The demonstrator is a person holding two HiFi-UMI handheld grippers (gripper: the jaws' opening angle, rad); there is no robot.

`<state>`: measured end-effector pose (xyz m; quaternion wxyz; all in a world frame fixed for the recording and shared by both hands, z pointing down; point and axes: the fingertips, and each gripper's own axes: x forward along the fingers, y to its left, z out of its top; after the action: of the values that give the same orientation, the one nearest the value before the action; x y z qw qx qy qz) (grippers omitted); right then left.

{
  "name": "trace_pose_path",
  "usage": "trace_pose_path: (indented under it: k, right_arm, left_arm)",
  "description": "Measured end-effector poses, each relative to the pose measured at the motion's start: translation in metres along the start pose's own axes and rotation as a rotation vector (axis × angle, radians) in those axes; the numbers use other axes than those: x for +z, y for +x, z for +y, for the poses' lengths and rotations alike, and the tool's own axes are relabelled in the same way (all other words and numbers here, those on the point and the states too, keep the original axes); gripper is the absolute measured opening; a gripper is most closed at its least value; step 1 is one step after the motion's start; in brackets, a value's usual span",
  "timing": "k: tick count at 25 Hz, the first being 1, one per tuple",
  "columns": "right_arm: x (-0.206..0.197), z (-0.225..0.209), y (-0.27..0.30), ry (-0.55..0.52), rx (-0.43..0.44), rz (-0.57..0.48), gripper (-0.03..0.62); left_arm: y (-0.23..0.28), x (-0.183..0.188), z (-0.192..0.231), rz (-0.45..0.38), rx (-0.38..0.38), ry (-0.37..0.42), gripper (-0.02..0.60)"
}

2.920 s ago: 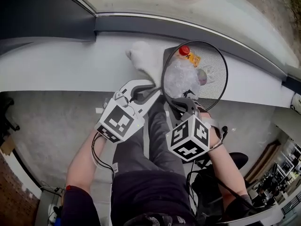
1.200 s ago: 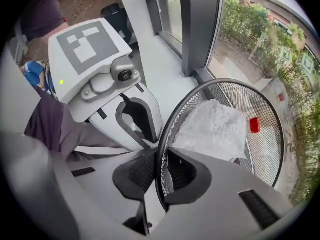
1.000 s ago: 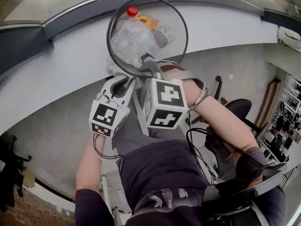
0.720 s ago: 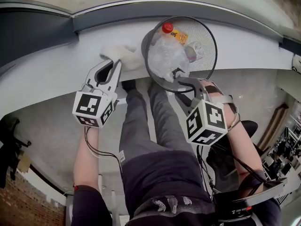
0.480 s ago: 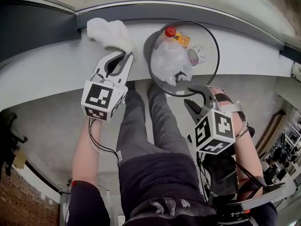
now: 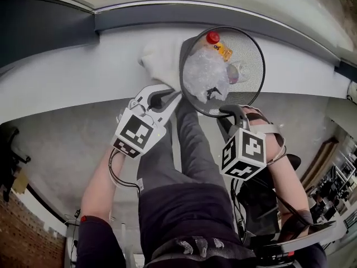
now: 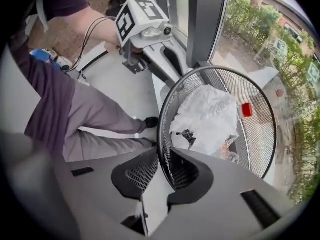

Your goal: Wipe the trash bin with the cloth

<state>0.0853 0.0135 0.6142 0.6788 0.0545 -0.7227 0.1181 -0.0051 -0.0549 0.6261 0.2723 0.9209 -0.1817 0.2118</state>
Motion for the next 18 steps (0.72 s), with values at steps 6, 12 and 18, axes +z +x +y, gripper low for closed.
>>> trace_pose_path:
  k: [6,12,18]
  right_arm:
    - [0.041,0.000,0.001,0.052,0.029,-0.108,0.051]
    - [0.053,-0.006,-0.008,0.067,0.037,-0.145,0.055]
    - [0.005,-0.014,-0.043,0.066,0.009,-0.086,0.105]
  left_arm:
    - [0.017,-0.016,-0.063,0.023,-0.122,-0.003,0.025]
    - [0.007,-0.015,-0.043,-0.021,-0.041,-0.083,0.025]
    - [-0.037,0.010,0.041,-0.107,0.224,-0.052,0.025]
